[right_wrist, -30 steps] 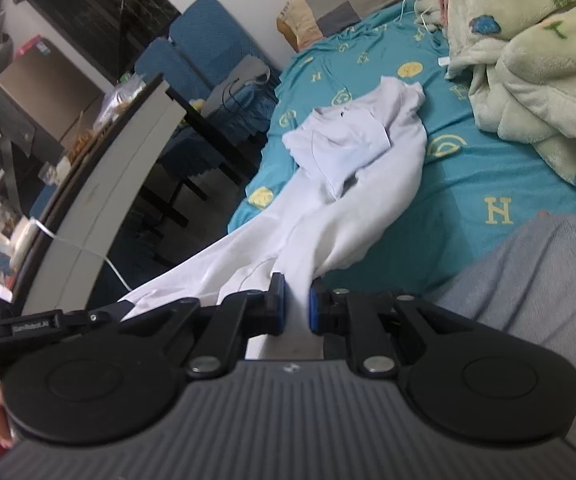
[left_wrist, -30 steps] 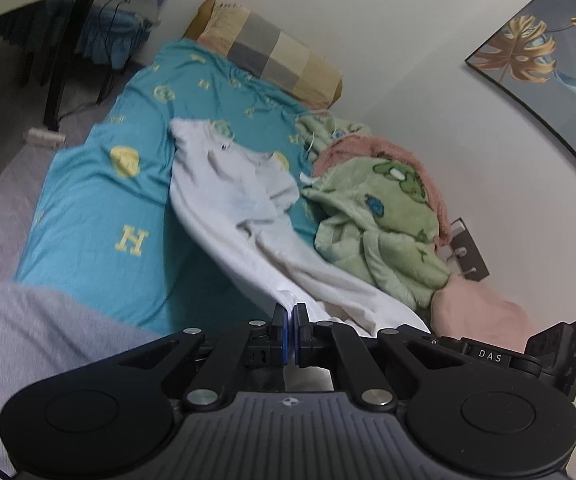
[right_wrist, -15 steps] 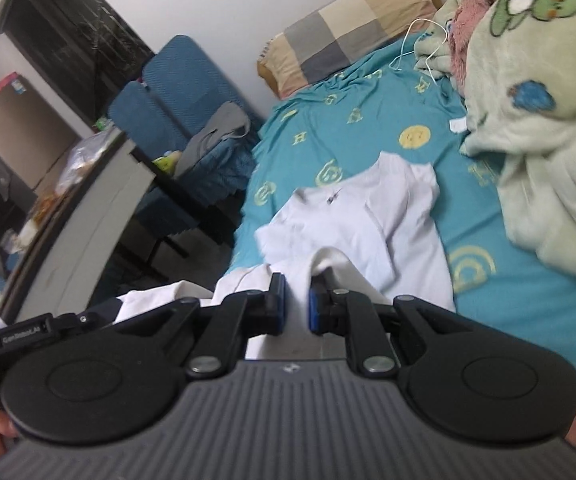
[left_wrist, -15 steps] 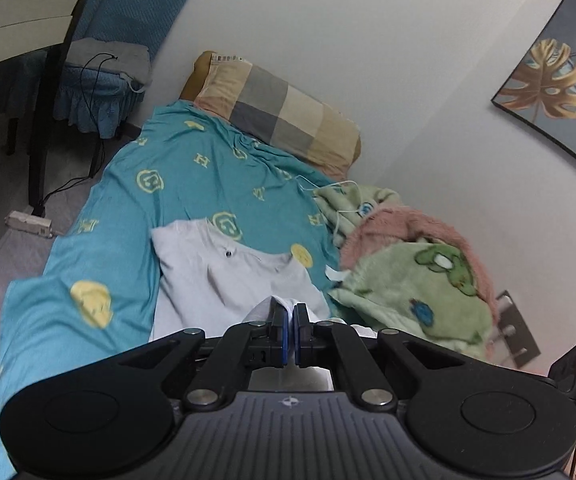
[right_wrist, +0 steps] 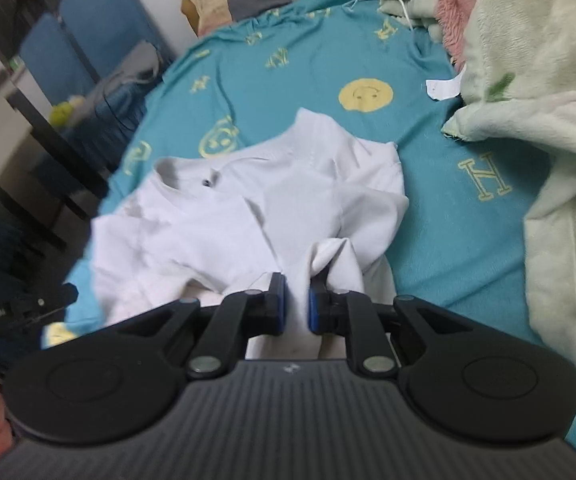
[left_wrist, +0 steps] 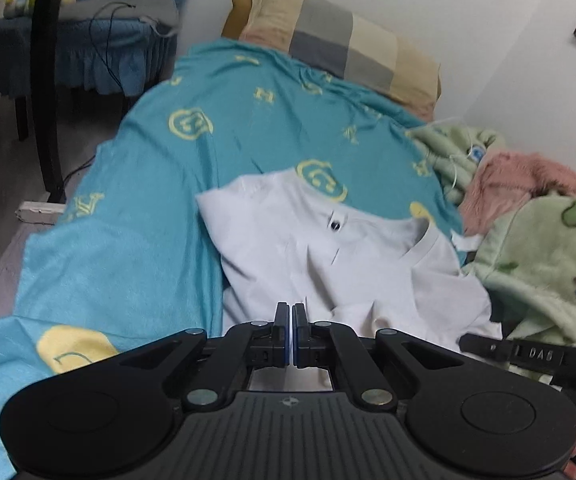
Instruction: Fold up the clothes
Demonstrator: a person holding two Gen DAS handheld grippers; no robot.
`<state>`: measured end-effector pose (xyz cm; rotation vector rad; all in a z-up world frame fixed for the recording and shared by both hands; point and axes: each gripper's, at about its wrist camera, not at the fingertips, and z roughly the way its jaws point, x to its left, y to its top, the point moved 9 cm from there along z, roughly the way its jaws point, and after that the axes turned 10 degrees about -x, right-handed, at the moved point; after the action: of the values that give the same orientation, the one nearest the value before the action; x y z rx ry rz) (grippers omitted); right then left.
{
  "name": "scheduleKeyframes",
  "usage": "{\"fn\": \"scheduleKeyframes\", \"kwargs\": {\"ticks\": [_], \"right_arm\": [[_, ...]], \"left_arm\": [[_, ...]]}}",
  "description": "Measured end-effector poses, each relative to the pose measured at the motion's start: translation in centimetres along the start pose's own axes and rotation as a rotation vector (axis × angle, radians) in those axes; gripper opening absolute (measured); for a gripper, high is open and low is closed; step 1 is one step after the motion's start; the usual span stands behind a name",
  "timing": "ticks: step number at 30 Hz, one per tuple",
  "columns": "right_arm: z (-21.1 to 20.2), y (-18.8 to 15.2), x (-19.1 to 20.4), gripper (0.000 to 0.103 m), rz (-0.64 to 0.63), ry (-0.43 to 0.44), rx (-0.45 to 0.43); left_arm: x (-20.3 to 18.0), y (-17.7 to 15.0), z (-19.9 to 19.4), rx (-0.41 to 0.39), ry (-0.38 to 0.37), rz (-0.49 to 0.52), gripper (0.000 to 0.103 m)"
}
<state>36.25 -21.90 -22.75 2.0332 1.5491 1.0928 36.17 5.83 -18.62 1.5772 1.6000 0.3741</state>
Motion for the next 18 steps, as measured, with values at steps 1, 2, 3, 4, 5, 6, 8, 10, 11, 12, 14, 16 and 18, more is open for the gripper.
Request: {"fn": "scheduleKeyframes", "kwargs": {"ticks": [1, 2, 3, 4, 5, 6, 8, 10, 11, 12, 14, 16, 18], "right_arm": [[0.3, -0.1, -0.2, 0.015, 0.004, 0.000, 0.005], [0.5, -0.1, -0.3, 0.015, 0.007, 0.001, 0.010], [0.5, 0.0, -0.3, 0.015, 0.011, 0.004, 0.012], [0.4, 0.1, -0.4, 0.015, 0.017, 0.006, 0.013], [0.3, 0.2, -0.4, 0.016, 0.022, 0.009, 0.015], [0.1, 0.3, -0.4, 0.016, 0.028, 0.011, 0.013], [-0.2, 0.1, -0.3, 0.016, 0.028, 0.007, 0.009], [-0.5, 0.0, -0.2, 0.016, 0.026, 0.003, 0.006], [-0.7, -0.1, -0.1, 0.016, 0.026, 0.002, 0.005], [-0.9, -0.1, -0.1, 0.016, 0.027, 0.002, 0.002], [-1.2, 0.0, 0.0, 0.016, 0.032, 0.004, 0.000], [-1.4, -0.1, 0.1, 0.016, 0.036, 0.008, 0.000], [-1.5, -0.1, 0.2, 0.016, 0.038, 0.011, -0.002]], "left_arm": [[0.2, -0.5, 0.3, 0.007, -0.001, 0.002, 0.002], [0.4, -0.7, 0.5, 0.012, -0.005, 0.002, 0.002], [0.5, -0.8, 0.6, 0.010, -0.010, -0.002, 0.003], [0.7, -0.7, 0.5, 0.004, -0.016, -0.009, 0.005], [0.8, -0.6, 0.4, -0.001, -0.030, -0.022, 0.008], [1.0, -0.4, 0.3, -0.006, -0.044, -0.035, 0.017], [1.0, 0.1, 0.0, -0.017, -0.082, -0.082, 0.034], [0.9, 0.2, 0.0, -0.018, -0.131, -0.137, 0.040], [0.7, 0.1, 0.2, -0.005, -0.151, -0.169, 0.042], [0.7, -0.1, 0.6, 0.016, -0.170, -0.205, 0.043], [0.3, -0.9, 1.5, 0.066, -0.222, -0.273, 0.044], [0.0, -1.8, 2.4, 0.110, -0.246, -0.302, 0.044], [-0.2, -2.6, 3.2, 0.147, -0.259, -0.311, 0.043]]}}
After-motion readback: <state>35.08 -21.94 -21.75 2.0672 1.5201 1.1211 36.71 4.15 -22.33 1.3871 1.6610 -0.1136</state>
